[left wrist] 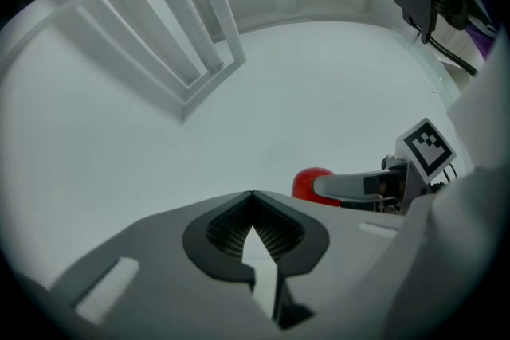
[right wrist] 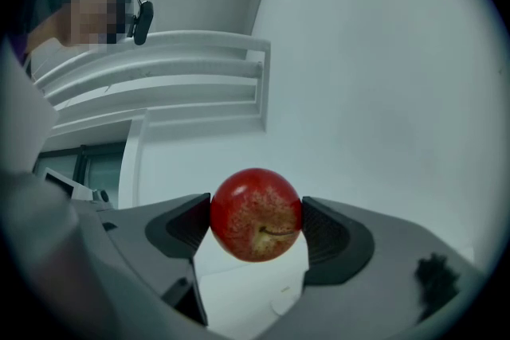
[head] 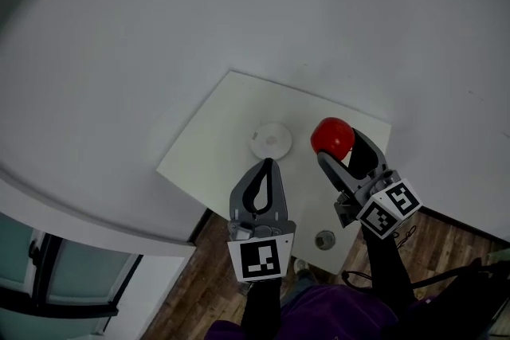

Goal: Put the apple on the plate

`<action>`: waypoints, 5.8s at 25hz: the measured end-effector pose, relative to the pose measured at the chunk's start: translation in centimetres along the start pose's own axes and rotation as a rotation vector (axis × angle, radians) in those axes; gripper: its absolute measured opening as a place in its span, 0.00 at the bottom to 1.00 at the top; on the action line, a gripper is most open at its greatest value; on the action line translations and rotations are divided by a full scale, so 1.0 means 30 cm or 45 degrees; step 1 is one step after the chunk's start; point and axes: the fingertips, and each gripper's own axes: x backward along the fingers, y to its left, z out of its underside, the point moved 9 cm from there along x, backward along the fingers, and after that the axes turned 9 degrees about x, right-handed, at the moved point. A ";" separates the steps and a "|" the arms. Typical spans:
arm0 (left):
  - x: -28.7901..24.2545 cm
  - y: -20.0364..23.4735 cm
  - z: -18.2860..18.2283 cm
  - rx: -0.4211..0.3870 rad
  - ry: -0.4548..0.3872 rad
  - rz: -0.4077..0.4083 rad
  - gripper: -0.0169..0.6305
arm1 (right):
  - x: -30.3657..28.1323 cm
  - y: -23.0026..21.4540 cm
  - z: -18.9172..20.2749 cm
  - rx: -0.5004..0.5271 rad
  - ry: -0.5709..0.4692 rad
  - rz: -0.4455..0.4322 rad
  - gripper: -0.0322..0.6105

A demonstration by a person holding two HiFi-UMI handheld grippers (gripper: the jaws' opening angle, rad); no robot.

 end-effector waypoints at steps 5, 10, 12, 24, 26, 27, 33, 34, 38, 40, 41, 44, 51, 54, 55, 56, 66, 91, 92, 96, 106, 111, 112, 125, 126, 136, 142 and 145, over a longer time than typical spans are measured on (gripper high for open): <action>-0.062 0.072 0.038 0.053 0.031 0.014 0.04 | -0.082 -0.027 0.060 -0.034 0.050 0.007 0.61; -0.073 0.090 0.053 0.075 0.039 0.011 0.04 | -0.101 -0.036 0.077 -0.031 0.087 -0.011 0.61; -0.079 0.090 0.057 0.089 0.049 0.004 0.04 | -0.108 -0.045 0.084 -0.027 0.107 -0.021 0.61; -0.107 0.065 0.140 0.070 0.100 -0.059 0.04 | -0.156 -0.115 0.157 -0.029 0.222 -0.096 0.61; -0.110 0.067 0.156 0.067 0.107 -0.072 0.04 | -0.170 -0.120 0.171 -0.025 0.243 -0.114 0.61; -0.112 0.070 0.164 0.069 0.108 -0.079 0.04 | -0.178 -0.121 0.179 -0.023 0.253 -0.123 0.61; -0.104 0.049 0.166 0.087 0.134 -0.124 0.04 | -0.194 -0.130 0.206 -0.001 0.292 -0.161 0.61; -0.105 0.058 0.169 0.089 0.136 -0.130 0.04 | -0.208 -0.127 0.215 0.001 0.299 -0.168 0.61; -0.119 0.130 0.196 0.088 0.139 -0.150 0.04 | -0.291 -0.111 0.269 -0.004 0.342 -0.199 0.61; -0.125 0.150 0.199 0.085 0.138 -0.159 0.04 | -0.319 -0.109 0.286 -0.006 0.357 -0.209 0.61; -0.127 0.158 0.200 0.082 0.138 -0.164 0.04 | -0.331 -0.109 0.294 -0.006 0.364 -0.214 0.61; -0.132 0.174 0.199 0.096 0.155 -0.178 0.04 | -0.363 -0.107 0.319 -0.006 0.390 -0.227 0.61; -0.157 0.210 0.204 0.114 0.178 -0.203 0.04 | -0.433 -0.108 0.384 -0.021 0.444 -0.252 0.61; -0.165 0.225 0.212 0.105 0.187 -0.196 0.04 | -0.454 -0.103 0.408 -0.024 0.468 -0.256 0.61; -0.166 0.231 0.216 0.105 0.188 -0.195 0.04 | -0.461 -0.100 0.415 -0.025 0.475 -0.255 0.61; -0.167 0.239 0.220 0.098 0.190 -0.194 0.04 | -0.467 -0.097 0.421 -0.026 0.480 -0.254 0.61; -0.189 0.282 0.278 0.131 0.230 -0.197 0.04 | -0.505 -0.097 0.482 -0.026 0.536 -0.249 0.61; -0.258 0.304 0.384 0.191 0.344 -0.177 0.04 | -0.552 -0.146 0.630 -0.012 0.696 -0.208 0.61; -0.260 0.304 0.387 0.199 0.349 -0.177 0.04 | -0.554 -0.148 0.634 -0.015 0.701 -0.208 0.61; -0.259 0.302 0.402 0.214 0.373 -0.173 0.04 | -0.557 -0.153 0.659 -0.020 0.728 -0.207 0.61; -0.274 0.321 0.468 0.208 0.404 -0.151 0.04 | -0.579 -0.164 0.719 -0.018 0.787 -0.215 0.61; -0.276 0.324 0.487 0.214 0.434 -0.156 0.04 | -0.582 -0.168 0.751 -0.015 0.825 -0.217 0.61; -0.277 0.327 0.494 0.213 0.431 -0.156 0.04 | -0.583 -0.168 0.758 -0.015 0.834 -0.217 0.61; -0.288 0.337 0.546 0.247 0.465 -0.148 0.04 | -0.599 -0.173 0.827 -0.001 0.907 -0.230 0.61; -0.288 0.337 0.550 0.248 0.468 -0.148 0.04 | -0.602 -0.174 0.832 0.006 0.913 -0.232 0.61; -0.300 0.343 0.562 0.257 0.505 -0.147 0.04 | -0.617 -0.182 0.875 0.033 0.967 -0.244 0.61; -0.301 0.346 0.572 0.248 0.503 -0.150 0.04 | -0.622 -0.180 0.902 0.072 1.008 -0.255 0.61; -0.306 0.347 0.581 0.249 0.503 -0.148 0.04 | -0.628 -0.177 0.917 0.111 1.033 -0.260 0.61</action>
